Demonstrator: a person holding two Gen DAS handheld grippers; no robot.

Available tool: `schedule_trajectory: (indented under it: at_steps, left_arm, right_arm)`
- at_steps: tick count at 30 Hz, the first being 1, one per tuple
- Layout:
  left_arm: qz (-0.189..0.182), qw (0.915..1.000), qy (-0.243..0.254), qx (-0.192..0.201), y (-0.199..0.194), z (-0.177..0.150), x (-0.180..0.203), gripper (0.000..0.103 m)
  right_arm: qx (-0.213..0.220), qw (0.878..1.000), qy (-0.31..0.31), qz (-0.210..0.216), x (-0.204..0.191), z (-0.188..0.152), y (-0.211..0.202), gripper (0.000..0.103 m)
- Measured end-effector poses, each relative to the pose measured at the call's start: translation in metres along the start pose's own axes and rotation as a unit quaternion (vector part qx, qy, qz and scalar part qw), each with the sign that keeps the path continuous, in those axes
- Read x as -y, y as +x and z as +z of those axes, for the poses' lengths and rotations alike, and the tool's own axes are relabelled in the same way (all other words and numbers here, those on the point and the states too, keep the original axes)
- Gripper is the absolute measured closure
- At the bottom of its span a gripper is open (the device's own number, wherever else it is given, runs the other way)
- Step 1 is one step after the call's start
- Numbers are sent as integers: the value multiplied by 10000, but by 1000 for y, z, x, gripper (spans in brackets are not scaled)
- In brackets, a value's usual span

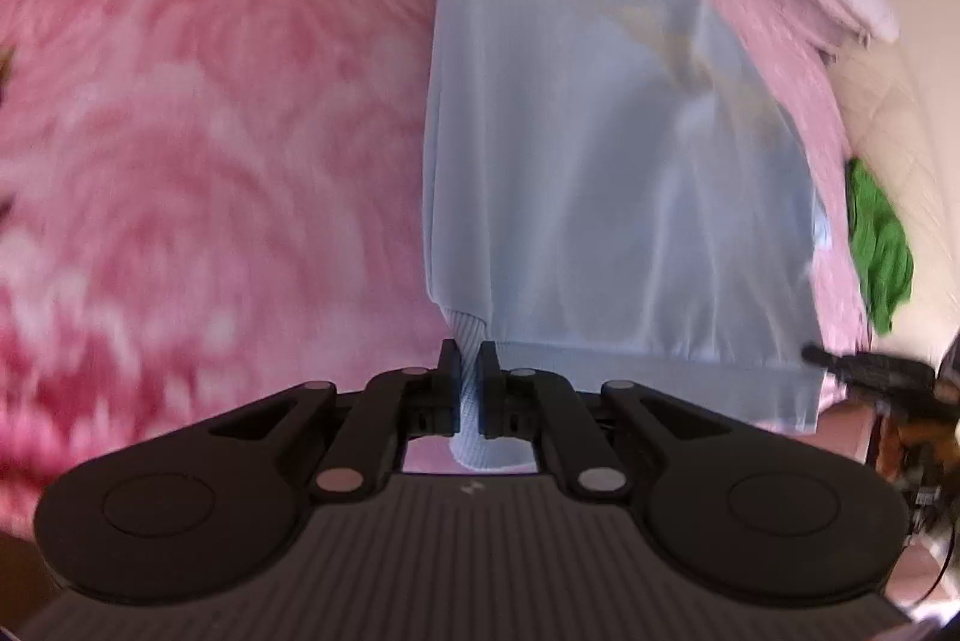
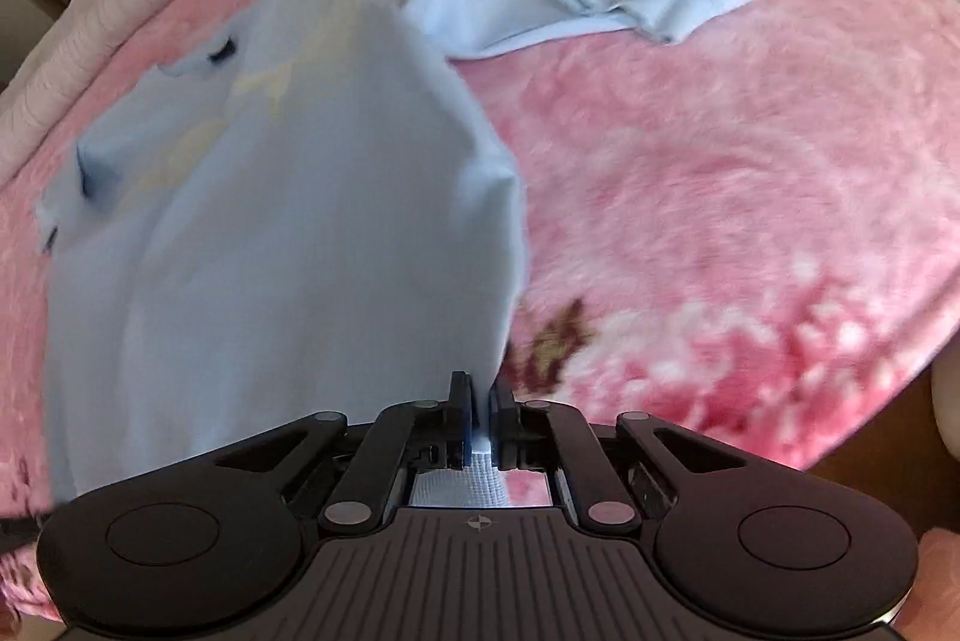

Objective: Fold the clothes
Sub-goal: 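Lay the T-shirt flat on the bed and open both grippers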

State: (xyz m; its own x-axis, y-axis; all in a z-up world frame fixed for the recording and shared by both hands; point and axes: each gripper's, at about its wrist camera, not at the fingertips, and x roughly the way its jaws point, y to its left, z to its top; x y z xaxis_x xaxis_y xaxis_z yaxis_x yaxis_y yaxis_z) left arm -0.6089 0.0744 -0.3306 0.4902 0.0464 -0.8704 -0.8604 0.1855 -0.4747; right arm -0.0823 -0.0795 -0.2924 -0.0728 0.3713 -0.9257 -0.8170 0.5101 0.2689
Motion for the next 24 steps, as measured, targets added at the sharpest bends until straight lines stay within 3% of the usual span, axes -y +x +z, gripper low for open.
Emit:
schedule_trajectory:
  at_steps: [3, 5, 7, 10, 11, 13, 16, 20, 24]
  left_arm:
    - [347, 9992, -41, -201, 6, -24, 5, 100]
    - [818, 9962, -24, -285, 13, -27, 13, 96]
    - [1092, 9936, -19, -291, 9, -19, 22, 96]
    - [1298, 9910, -216, 235, -23, -3, 27, 91]
    - [1385, 9892, -268, 398, -32, 4, 25, 81]
    - [1555, 9845, -367, 718, -48, 17, 23, 73]
    - [1714, 9804, -325, 917, -43, 39, 15, 73]
    - [1645, 9800, -255, 1086, -13, 73, 18, 73]
    - [1603, 9789, 113, 1259, 3, 113, 23, 73]
  right_arm:
    - [-326, 9973, -488, -447, 3, -6, 2, 100]
    - [-635, 9961, -333, -516, 9, -10, 16, 98]
    - [-617, 9960, -91, -634, 9, -4, 19, 86]
    - [-190, 9968, -197, -754, -8, 13, 10, 65]
    - [-47, 9966, -232, -794, -13, 19, 7, 61]
    - [238, 9954, -303, -873, -25, 30, 1, 52]
    - [568, 9938, -384, -875, -42, 45, -2, 50]
    - [128, 9969, -547, -557, -71, 58, 35, 50]
    - [101, 9954, -892, -334, -110, 74, 61, 50]
